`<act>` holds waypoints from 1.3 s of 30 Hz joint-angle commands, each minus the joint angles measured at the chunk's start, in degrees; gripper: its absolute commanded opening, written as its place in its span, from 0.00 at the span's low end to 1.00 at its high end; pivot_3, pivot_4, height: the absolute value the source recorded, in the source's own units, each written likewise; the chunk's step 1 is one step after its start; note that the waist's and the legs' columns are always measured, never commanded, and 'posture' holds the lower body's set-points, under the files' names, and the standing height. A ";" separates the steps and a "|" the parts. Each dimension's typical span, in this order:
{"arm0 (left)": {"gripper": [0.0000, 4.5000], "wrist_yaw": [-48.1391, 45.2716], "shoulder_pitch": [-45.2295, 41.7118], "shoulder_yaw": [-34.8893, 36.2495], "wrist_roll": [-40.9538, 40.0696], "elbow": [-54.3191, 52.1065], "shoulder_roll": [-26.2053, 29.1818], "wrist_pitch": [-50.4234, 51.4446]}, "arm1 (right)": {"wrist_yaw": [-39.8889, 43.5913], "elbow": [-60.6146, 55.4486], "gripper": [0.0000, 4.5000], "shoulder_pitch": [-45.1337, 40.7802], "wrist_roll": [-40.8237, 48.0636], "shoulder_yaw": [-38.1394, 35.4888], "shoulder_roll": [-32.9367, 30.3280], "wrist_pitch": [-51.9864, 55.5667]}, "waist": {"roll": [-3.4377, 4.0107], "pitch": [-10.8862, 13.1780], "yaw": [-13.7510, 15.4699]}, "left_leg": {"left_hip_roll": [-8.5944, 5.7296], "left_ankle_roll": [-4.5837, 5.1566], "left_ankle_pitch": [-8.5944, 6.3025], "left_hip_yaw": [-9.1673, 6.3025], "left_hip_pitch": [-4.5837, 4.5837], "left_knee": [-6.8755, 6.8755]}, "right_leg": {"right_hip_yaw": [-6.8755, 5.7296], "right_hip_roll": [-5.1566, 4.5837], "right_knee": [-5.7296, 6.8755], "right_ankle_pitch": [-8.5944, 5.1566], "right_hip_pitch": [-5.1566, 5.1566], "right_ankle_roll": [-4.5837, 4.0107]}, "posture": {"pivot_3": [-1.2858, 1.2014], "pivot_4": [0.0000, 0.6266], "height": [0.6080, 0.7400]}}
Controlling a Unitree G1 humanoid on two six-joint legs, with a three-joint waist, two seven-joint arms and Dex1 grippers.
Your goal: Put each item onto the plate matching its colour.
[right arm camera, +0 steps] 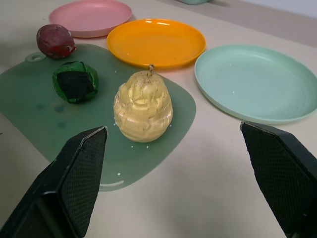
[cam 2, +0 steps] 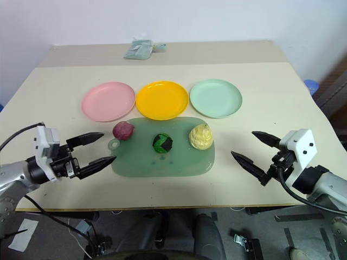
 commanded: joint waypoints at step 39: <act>1.00 40.32 -19.34 -13.45 14.75 1.93 -18.03 16.96 | 16.37 13.53 0.98 -34.79 -4.10 26.28 0.80 -5.43 | -0.19 0.10 0.14 | -0.02 0.13 -0.02 -0.07 0.02 0.56 | -0.18 0.08 0.16 0.23 0.21 0.33 | 0.52 0.24 1.00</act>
